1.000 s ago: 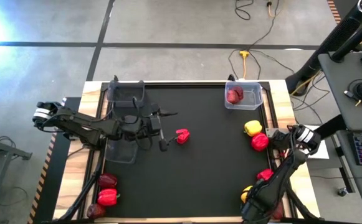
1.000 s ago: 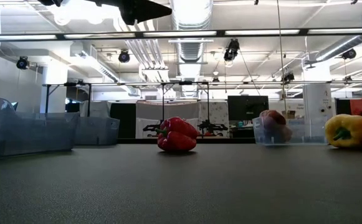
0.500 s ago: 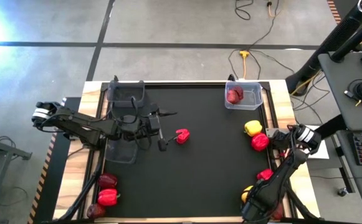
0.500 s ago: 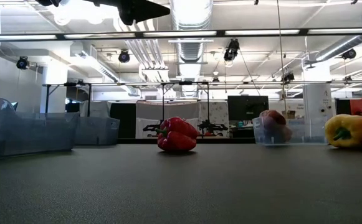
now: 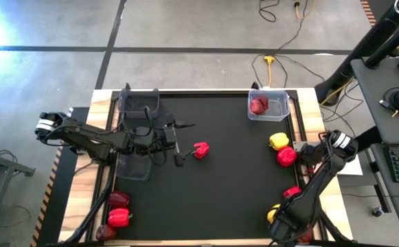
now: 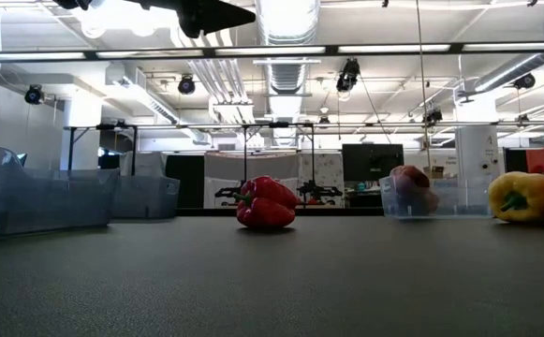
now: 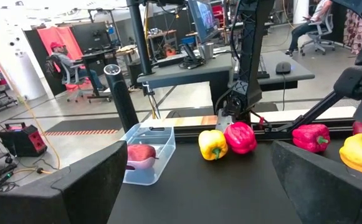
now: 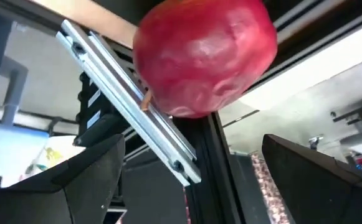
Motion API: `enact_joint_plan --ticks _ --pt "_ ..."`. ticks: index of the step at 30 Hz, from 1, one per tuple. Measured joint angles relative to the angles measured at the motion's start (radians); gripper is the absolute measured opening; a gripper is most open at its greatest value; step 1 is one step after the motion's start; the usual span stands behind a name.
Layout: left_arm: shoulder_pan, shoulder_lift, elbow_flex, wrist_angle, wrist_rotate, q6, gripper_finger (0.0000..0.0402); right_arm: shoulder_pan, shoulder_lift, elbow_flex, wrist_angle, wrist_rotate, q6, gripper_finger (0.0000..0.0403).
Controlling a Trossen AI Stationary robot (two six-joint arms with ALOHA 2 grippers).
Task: Sort produce into baskets
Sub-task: Put the bottom right apple into the transparent bin
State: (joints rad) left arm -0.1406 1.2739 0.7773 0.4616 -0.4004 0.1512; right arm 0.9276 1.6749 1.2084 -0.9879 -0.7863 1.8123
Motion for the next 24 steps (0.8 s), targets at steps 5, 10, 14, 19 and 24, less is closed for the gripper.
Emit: enact_joint_plan --ticks 5,10,14,19,24 --pt "0.0 0.0 0.0 -0.001 0.0 -0.003 0.0378 0.026 -0.002 -0.022 0.012 -0.002 0.095 0.037" --pt "0.0 0.0 0.0 -0.002 0.0 -0.003 0.0378 0.023 -0.002 -0.08 0.114 0.002 0.14 0.037" --pt "0.0 0.0 0.0 -0.005 0.0 -0.003 0.0378 0.03 -0.002 -0.154 0.339 -0.005 0.22 0.037" --pt "0.0 0.0 -0.001 -0.008 0.0 -0.003 0.0378 0.023 -0.009 -0.195 0.423 0.05 0.255 0.037" --pt "0.0 0.0 -0.001 -0.002 0.0 -0.003 0.0378 -0.03 -0.005 -0.17 0.409 0.188 0.162 0.037"
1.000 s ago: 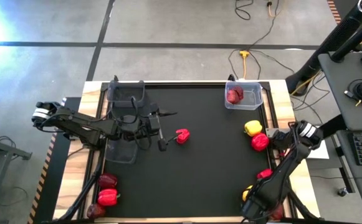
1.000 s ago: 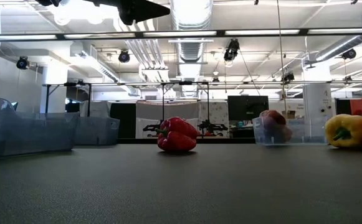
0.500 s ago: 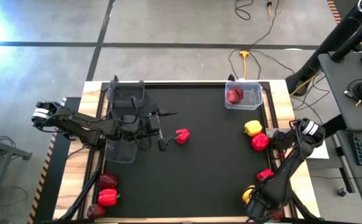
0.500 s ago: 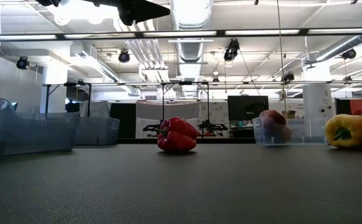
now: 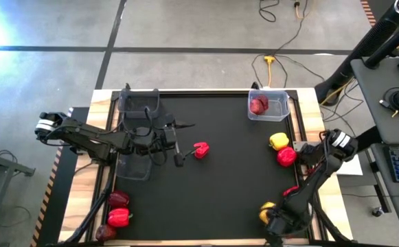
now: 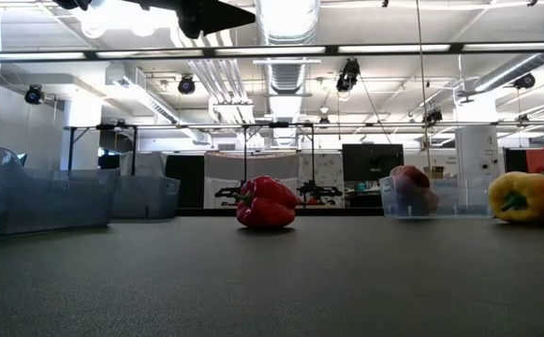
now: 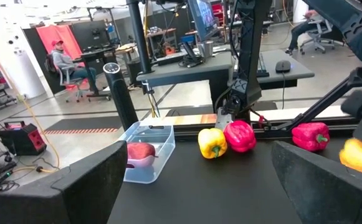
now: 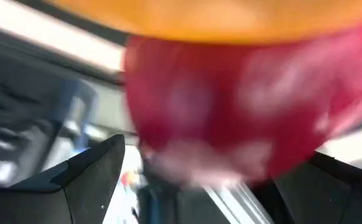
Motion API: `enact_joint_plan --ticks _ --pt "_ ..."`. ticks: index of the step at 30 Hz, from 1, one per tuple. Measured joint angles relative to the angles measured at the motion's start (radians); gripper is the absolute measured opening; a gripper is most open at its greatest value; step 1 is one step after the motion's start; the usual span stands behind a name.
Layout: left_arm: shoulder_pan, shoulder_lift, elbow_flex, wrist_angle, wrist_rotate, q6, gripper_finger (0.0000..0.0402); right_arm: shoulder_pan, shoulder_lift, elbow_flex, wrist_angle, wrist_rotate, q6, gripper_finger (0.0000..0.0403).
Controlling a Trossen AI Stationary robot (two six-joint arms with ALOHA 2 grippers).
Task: Sort produce into baskets
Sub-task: Put the bottom right apple into the transparent bin
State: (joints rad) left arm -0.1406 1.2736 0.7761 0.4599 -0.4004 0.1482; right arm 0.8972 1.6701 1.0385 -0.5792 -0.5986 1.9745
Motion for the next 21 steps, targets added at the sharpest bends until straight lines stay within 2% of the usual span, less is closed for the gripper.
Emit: enact_joint_plan --ticks 13,17,21 --pt "0.0 0.0 0.0 -0.005 0.0 0.0 0.0378 -0.138 0.002 0.118 -0.162 0.305 -0.341 0.037" --pt "0.0 0.0 0.0 -0.004 0.0 0.0 0.0378 -0.161 0.002 0.15 -0.203 0.392 -0.355 0.037" --pt "0.0 0.0 0.0 -0.004 0.0 0.0 0.0378 -0.174 0.002 0.153 -0.192 0.488 -0.252 0.037"
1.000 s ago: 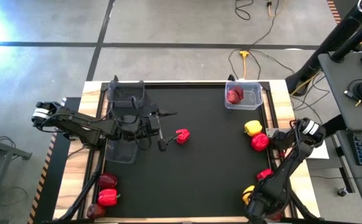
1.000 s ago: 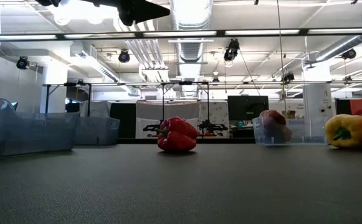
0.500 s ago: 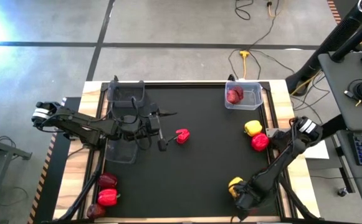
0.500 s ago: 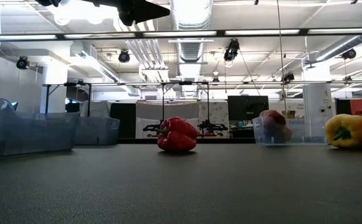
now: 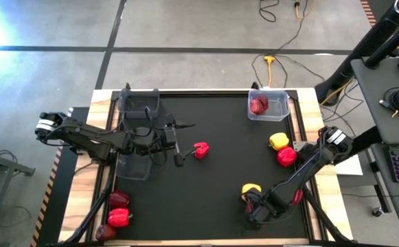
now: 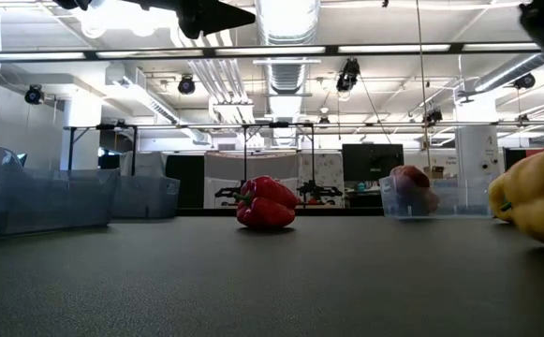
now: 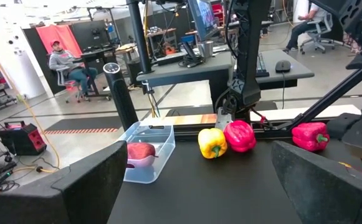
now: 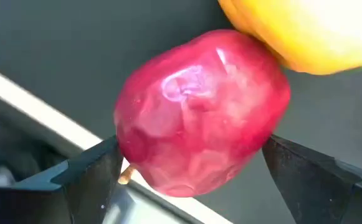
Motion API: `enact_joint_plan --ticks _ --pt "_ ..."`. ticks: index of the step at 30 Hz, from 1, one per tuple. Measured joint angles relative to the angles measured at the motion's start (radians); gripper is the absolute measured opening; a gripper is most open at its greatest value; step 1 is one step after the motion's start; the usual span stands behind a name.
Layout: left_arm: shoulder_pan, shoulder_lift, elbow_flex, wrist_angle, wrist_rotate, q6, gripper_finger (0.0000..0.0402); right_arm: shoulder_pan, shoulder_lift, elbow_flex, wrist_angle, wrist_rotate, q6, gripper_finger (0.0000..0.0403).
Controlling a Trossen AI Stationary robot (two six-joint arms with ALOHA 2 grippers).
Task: Sort produce into baskets
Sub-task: Put the bottom right apple into the transparent bin
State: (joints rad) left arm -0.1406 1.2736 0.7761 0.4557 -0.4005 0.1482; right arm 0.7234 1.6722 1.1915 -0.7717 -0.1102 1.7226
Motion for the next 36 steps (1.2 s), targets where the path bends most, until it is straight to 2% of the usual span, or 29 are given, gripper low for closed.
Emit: enact_joint_plan --ticks 4,9,15,24,27,32,36 --pt "0.0 0.0 0.0 0.0 0.0 0.0 0.0378 -0.003 0.0 0.0 0.032 0.082 0.098 0.037" --pt "0.0 0.0 0.0 -0.001 0.0 0.0 0.0378 -0.006 0.0 -0.009 0.034 0.227 0.118 0.037" --pt "0.0 -0.013 0.0 -0.012 0.0 0.0 0.0378 -0.053 0.0 -0.008 0.066 0.28 0.027 0.037" --pt "-0.014 -0.031 0.0 -0.069 -0.001 -0.068 0.0378 -0.108 -0.001 0.093 0.077 0.306 -0.408 0.037" --pt "-0.04 -0.032 0.0 -0.092 0.0 -0.114 0.0378 -0.114 -0.001 0.125 0.075 0.314 -0.653 0.037" --pt "-0.122 -0.034 0.0 -0.118 0.0 -0.175 0.0378 -0.114 -0.001 0.152 0.072 0.323 -1.192 0.037" --pt "-0.214 -0.043 0.0 -0.135 -0.005 -0.219 0.0378 -0.116 -0.001 0.149 0.069 0.372 -1.444 0.037"
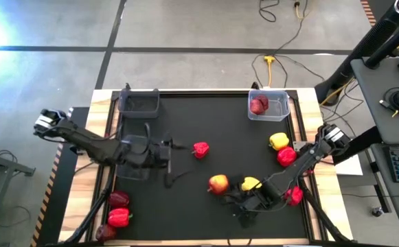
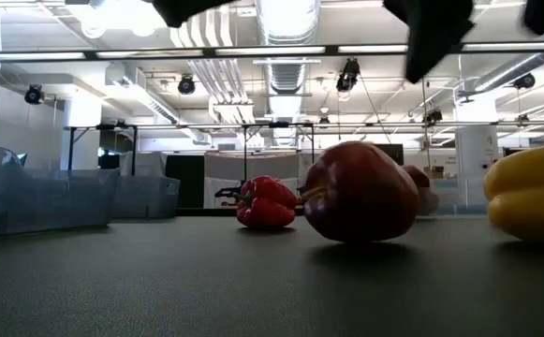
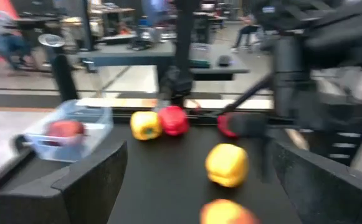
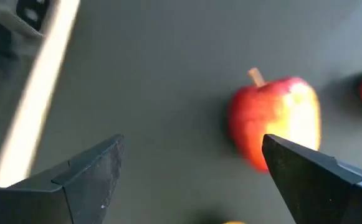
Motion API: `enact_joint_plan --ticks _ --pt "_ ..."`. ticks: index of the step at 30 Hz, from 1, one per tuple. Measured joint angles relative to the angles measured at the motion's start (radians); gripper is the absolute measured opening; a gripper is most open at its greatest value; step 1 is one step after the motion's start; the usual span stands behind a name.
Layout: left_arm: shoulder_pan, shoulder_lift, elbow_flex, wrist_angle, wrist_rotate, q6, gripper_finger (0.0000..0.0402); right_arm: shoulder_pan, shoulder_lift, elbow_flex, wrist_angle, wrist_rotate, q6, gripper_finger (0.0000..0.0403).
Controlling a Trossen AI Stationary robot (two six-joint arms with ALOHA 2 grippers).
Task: Sort produce into baskets
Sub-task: Put the bottom right apple into the transparent bin
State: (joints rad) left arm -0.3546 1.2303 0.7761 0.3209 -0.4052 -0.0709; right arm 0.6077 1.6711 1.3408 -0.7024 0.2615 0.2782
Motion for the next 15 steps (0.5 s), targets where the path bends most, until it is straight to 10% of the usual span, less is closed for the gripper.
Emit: enact_joint_plan --ticks 7,15 --pt "-0.199 -0.005 0.0 -0.007 -0.144 -0.029 0.0378 -0.089 0.001 -0.036 -0.061 0.085 -0.088 0.037" --pt "-0.374 -0.005 0.0 -0.004 -0.339 -0.052 0.0378 -0.177 0.041 -0.039 -0.027 -0.129 -0.225 0.037"
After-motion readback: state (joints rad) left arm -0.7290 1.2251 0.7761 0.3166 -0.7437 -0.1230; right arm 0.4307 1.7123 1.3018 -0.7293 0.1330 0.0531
